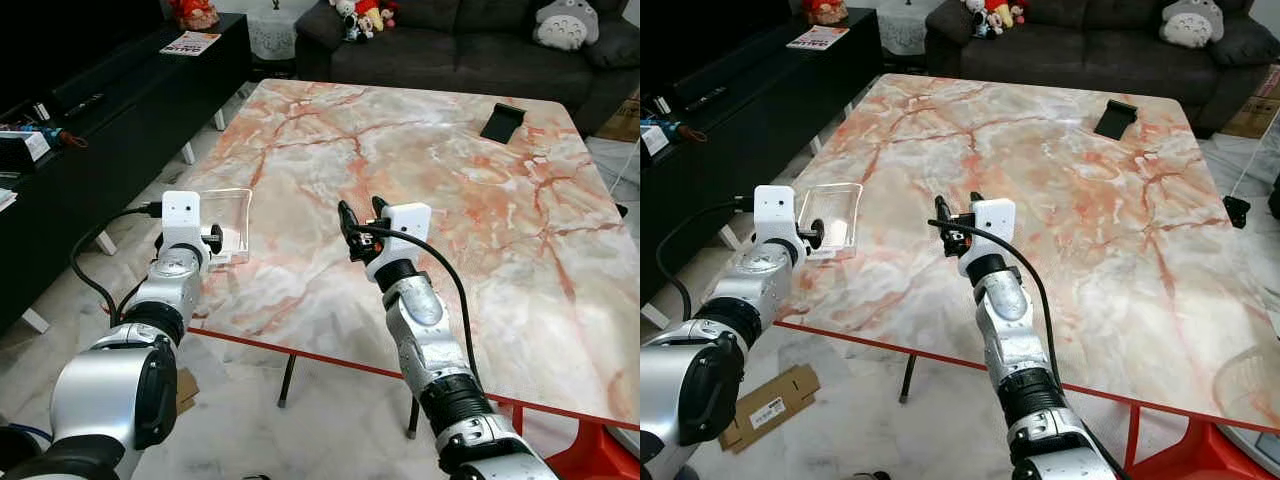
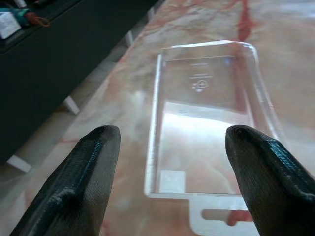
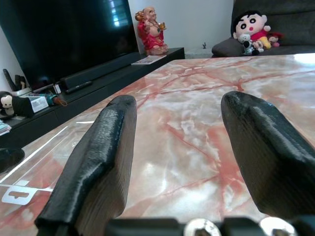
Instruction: Picking trash to rubbish bin
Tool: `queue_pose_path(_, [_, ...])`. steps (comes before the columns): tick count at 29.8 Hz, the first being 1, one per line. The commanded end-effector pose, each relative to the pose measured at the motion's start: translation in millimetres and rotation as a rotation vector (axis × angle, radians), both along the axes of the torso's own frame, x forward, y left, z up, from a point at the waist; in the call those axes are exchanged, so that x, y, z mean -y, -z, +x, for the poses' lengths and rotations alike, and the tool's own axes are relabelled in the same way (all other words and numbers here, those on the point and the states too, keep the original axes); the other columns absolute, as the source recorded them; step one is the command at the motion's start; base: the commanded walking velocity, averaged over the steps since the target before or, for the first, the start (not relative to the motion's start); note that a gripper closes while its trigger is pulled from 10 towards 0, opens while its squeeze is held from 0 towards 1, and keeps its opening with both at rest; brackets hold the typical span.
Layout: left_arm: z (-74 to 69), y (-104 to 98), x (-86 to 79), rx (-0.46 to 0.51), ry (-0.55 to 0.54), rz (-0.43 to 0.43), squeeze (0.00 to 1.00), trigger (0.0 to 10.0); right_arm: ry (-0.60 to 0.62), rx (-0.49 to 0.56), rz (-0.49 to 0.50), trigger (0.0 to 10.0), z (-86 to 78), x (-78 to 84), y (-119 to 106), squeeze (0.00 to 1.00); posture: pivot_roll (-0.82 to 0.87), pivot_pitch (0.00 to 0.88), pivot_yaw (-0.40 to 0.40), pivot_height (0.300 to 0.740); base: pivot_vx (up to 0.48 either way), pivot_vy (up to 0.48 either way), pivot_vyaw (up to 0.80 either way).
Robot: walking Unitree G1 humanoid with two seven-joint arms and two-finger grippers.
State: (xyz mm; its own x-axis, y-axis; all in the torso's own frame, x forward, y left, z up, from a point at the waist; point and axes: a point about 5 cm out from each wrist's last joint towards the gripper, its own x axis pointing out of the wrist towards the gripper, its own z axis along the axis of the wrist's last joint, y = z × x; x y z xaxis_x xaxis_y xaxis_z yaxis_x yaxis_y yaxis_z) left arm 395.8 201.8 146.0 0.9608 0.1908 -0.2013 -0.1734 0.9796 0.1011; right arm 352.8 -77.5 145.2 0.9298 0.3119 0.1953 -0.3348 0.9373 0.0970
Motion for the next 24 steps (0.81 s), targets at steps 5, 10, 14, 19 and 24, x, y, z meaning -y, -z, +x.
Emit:
queue_pose_path(5, [0.0,-7.6,-17.6,0.006,-0.08,-0.009,0.0,10.0,-0.001,0.004,0.002,10.0,-1.1,0.4,-1.3,0.0,0.08,0.07,0.013,0.74,0.0,0.0,0.0])
queue_pose_path(10, [-2.1,-6.1,-24.5,0.007,-0.104,-0.031,0.0,10.0,-0.003,0.003,0.002,10.0,-1.6,0.7,-1.1,0.0,0.09,0.084,0.007,0.74,0.0,0.0,0.0])
queue_pose_path(14, [-3.1,-3.7,-23.9,0.016,-0.063,-0.045,0.0,10.0,-0.008,-0.003,0.001,10.0,-3.3,0.3,0.1,0.0,0.09,0.103,-0.003,0.74,0.0,0.0,0.0])
queue_pose_path(19, [0.9,-17.4,-11.7,0.143,0.042,0.026,0.0,10.0,-0.012,0.001,0.01,10.0,-5.1,0.3,-1.3,0.0,0.08,0.126,-0.009,0.74,0.0,0.0,0.0])
queue_pose_path(24, [-0.1,-22.2,-8.3,0.213,0.065,0.081,0.0,10.0,-0.039,0.036,0.018,10.0,-2.6,-3.8,-13.9,0.0,0.06,0.151,-0.008,0.74,0.0,0.0,0.0])
